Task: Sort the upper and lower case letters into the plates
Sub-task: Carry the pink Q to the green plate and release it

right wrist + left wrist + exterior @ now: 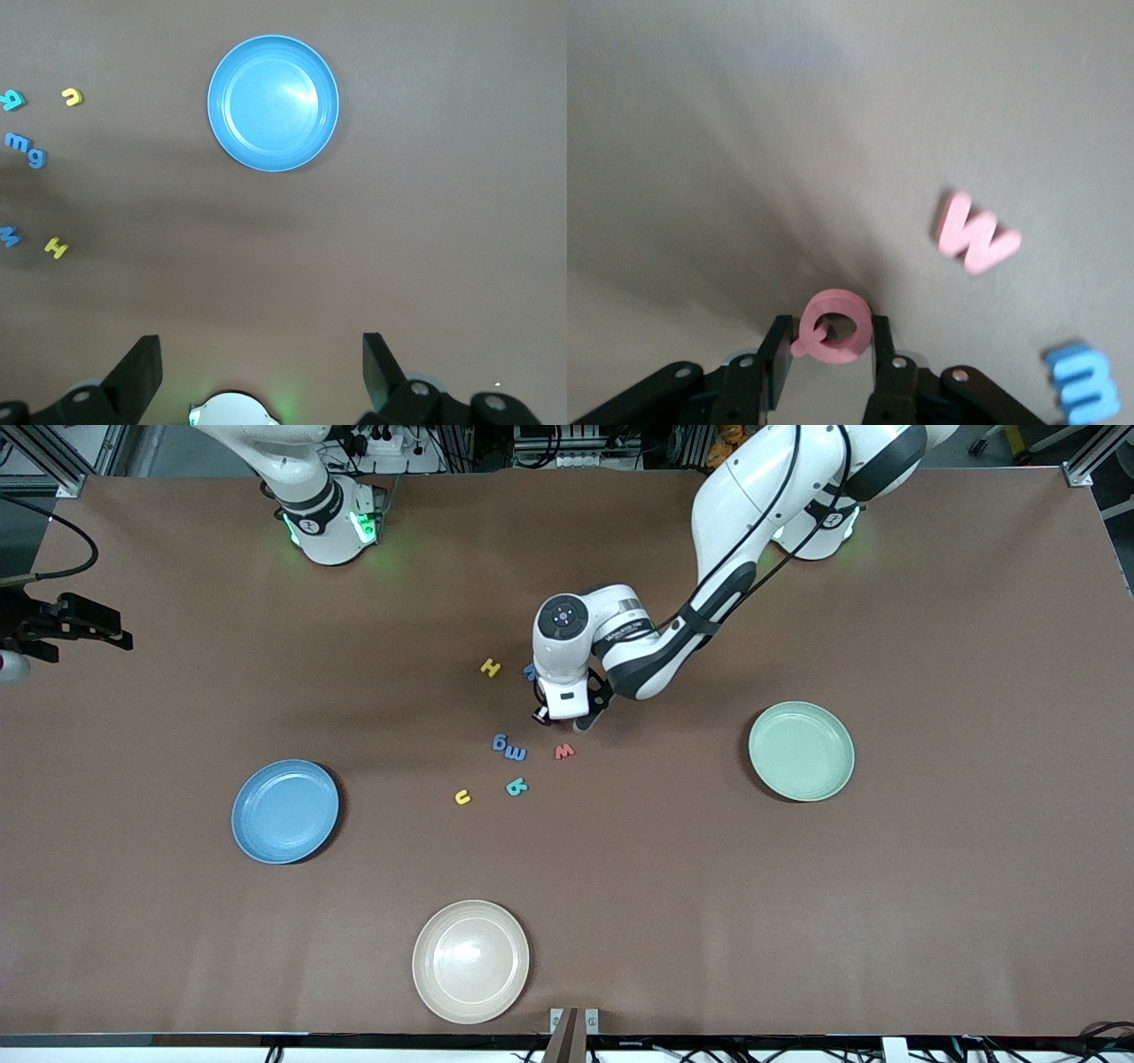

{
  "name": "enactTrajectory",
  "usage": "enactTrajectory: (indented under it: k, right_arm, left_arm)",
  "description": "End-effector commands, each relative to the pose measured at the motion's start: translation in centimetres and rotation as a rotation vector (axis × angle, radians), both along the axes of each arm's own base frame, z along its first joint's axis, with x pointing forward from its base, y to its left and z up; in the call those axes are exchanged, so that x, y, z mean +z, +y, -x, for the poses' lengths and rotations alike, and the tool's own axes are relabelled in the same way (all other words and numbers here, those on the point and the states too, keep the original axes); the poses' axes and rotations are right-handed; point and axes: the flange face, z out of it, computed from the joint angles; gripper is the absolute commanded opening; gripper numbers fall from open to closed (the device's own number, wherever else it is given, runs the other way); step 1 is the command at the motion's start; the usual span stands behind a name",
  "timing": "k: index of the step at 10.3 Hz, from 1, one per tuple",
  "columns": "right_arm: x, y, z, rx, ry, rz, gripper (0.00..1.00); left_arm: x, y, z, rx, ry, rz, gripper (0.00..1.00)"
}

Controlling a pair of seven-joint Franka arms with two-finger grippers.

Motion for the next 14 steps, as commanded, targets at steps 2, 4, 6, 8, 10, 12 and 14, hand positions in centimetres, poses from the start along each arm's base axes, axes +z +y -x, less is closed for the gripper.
enactTrajectory:
  k: [2,4,6,8,10,12,14]
  right_arm:
    - [0.1,-0.4,0.4,0.011,0.000,0.009,1.00]
    - [0.1,-0.4,0.4,0.011,0.000,0.009,1.00]
    - [0.0,-0.4,0.3,0.011,0.001,0.008,1.00]
    - [0.0,-0.4,0.3,0.011,-0.001,0.009,1.00]
    - [-0.1,-0.3,0.3,0.011,0.003,0.008,1.00]
    - [-0.7,0.1,0.1,0.019,0.016,0.006,1.00]
    - [-2.4,1.1,-0.9,0.039,0.041,0.000,1.00]
  left_arm:
    - [3.6,4.2,-2.3,-0.139,0.080,-0.016,0.25]
    - [4.4,8.9,-3.4,-0.228,0.097,-0.014,0.25]
    - [4.6,14.9,-3.6,-0.356,0.110,-0.051,0.25]
    - [5.9,19.8,-4.5,-0.447,0.110,-0.050,0.25]
    - [6.7,25.5,-5.8,-0.533,0.128,-0.080,0.25]
    - [6.5,31.9,-6.3,-0.653,0.177,-0.105,0.25]
    - [6.3,39.3,-7.9,-0.795,0.199,-0.066,0.26]
